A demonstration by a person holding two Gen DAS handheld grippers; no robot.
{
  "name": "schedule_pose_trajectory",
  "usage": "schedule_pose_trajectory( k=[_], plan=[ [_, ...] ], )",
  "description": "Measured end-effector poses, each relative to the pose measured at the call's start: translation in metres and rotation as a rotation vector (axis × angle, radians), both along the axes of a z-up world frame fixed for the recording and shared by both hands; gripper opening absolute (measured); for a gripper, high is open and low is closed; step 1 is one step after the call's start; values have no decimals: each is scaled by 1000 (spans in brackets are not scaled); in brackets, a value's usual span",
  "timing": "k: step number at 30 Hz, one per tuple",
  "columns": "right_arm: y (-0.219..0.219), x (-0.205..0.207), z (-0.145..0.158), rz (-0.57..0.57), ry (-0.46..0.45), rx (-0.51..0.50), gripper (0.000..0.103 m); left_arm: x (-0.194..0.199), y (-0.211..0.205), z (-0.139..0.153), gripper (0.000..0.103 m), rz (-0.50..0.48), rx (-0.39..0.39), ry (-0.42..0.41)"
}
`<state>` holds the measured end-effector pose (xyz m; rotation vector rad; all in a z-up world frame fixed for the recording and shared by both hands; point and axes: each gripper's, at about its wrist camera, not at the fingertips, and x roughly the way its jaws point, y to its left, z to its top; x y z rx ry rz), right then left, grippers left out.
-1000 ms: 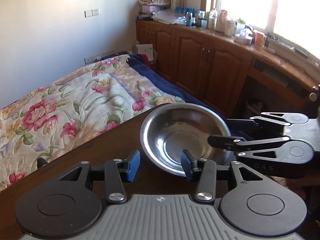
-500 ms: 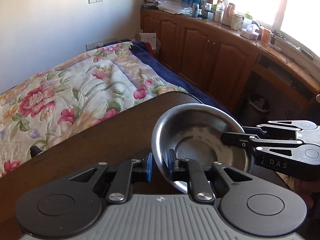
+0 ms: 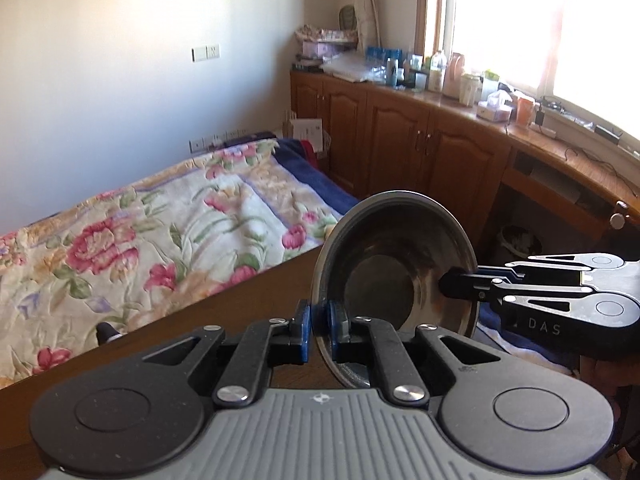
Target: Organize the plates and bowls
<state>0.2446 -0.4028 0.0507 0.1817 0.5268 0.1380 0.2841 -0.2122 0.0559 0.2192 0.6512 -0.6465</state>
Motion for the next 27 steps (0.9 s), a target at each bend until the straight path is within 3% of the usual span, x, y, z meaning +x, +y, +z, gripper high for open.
schedule_pose_trajectory(
  k=[16,27],
  plan=[
    [20,-42,41,35,-117,-42,14,-77,46,44,11,12,-69,-98],
    [39,-69,52,67,-155,-92,14,-124,75,51,11,23,-103,-130]
  ],
)
